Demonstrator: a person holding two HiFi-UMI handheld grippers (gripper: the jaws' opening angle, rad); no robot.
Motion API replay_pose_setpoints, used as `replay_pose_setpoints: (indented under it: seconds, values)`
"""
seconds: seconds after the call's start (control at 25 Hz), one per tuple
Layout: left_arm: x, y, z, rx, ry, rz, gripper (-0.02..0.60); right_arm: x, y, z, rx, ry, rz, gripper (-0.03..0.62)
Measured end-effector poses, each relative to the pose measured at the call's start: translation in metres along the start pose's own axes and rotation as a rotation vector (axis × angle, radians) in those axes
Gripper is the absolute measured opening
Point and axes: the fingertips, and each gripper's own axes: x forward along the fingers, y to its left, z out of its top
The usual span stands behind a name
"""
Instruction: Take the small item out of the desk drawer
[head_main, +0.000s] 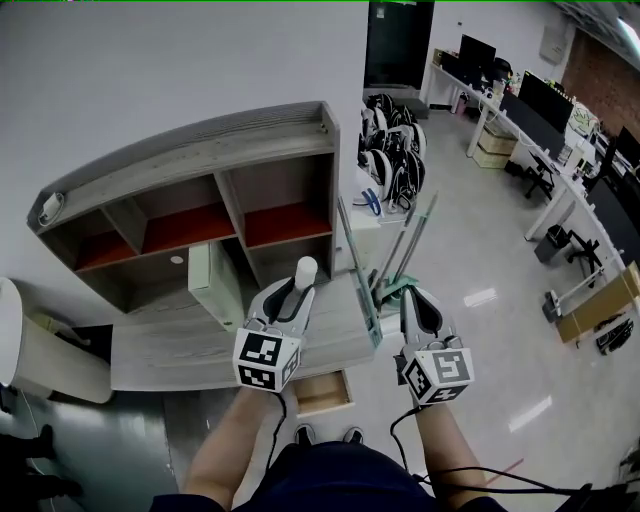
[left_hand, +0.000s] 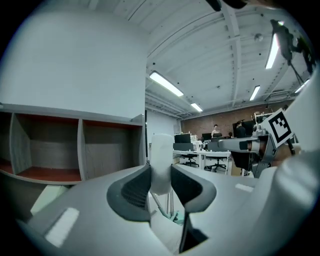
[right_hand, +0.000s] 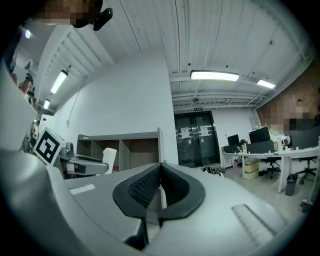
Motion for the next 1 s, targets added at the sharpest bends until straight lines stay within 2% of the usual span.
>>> replay_pose_setpoints:
  seconds: [0.24,0.56,1.0]
  values:
    - [-0.001,0.008,0.020,-0.053,-0.067,0.008,0.129,0.005,0.000,0.010,0.008,-0.025,-0.012,0.006]
    - [0.002,0.011,0.030,-0.050,-0.104,0.010,0.129,0.011,0.013,0.015,-0.007,-0.044,0.047,0.006]
    - [-0.003,0.027,0.027,-0.078,-0.124,0.035,0.129,0.013,0.007,0.013,0.023,-0.059,0.035,0.006]
